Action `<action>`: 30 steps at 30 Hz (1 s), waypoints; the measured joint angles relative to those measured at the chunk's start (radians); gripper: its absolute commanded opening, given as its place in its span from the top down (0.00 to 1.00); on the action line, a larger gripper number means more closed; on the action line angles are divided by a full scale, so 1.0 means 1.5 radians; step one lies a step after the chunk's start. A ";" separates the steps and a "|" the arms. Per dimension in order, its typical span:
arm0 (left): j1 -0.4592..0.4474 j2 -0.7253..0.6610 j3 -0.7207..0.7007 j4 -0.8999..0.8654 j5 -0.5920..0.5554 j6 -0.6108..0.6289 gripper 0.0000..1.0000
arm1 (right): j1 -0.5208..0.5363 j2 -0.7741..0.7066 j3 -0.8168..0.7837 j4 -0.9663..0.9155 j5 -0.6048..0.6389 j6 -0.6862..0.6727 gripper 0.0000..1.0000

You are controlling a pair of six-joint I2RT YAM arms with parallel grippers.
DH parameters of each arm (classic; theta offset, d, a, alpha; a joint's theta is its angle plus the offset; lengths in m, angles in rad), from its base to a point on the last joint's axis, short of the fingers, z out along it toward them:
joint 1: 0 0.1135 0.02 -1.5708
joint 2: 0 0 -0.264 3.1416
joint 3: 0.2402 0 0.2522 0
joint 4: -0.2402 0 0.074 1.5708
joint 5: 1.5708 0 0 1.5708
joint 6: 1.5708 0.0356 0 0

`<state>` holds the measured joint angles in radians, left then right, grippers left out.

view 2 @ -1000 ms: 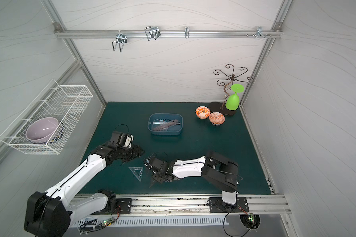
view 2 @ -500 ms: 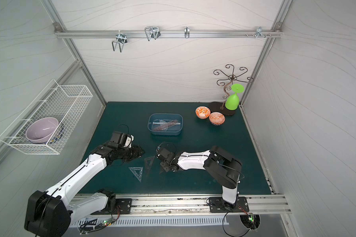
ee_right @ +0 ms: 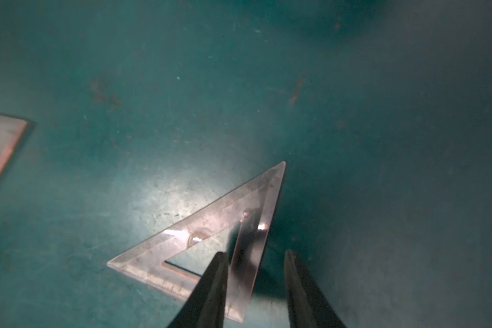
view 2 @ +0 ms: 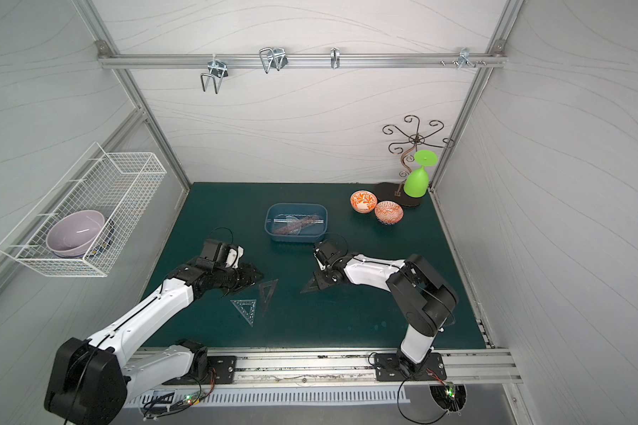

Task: Put the scattered rulers into the storage box
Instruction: Pick up the ruler from the center of the board.

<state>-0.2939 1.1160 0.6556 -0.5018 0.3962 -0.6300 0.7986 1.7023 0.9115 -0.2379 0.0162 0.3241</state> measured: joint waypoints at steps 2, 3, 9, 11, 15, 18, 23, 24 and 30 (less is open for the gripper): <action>-0.011 0.009 -0.006 0.008 0.008 -0.008 0.42 | -0.017 -0.005 -0.010 0.012 -0.035 0.011 0.63; -0.016 0.012 -0.007 0.013 0.009 -0.010 0.43 | -0.024 -0.009 -0.017 0.019 -0.053 0.017 0.63; -0.045 0.037 -0.011 0.053 0.032 -0.024 0.44 | -0.044 -0.024 -0.054 0.062 -0.148 0.062 0.66; -0.050 0.049 -0.011 0.063 0.039 -0.026 0.45 | -0.048 -0.024 -0.062 0.076 -0.177 0.078 0.67; -0.058 0.063 -0.011 0.079 0.047 -0.032 0.45 | -0.052 -0.022 -0.076 0.101 -0.227 0.104 0.68; -0.064 0.071 -0.011 0.090 0.049 -0.038 0.47 | -0.060 -0.021 -0.088 0.121 -0.259 0.119 0.69; -0.078 0.091 -0.011 0.120 0.054 -0.051 0.55 | -0.088 -0.029 -0.117 0.148 -0.304 0.138 0.78; -0.081 0.096 -0.011 0.125 0.056 -0.053 0.57 | -0.095 -0.035 -0.126 0.152 -0.310 0.140 0.80; -0.106 0.141 -0.010 0.165 0.063 -0.065 0.64 | -0.136 -0.060 -0.151 0.191 -0.330 0.146 0.87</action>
<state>-0.4534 1.3277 0.6403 -0.2550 0.4911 -0.7273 0.5949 1.6127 0.6853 0.0486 -0.4782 0.5438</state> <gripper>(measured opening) 0.374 0.142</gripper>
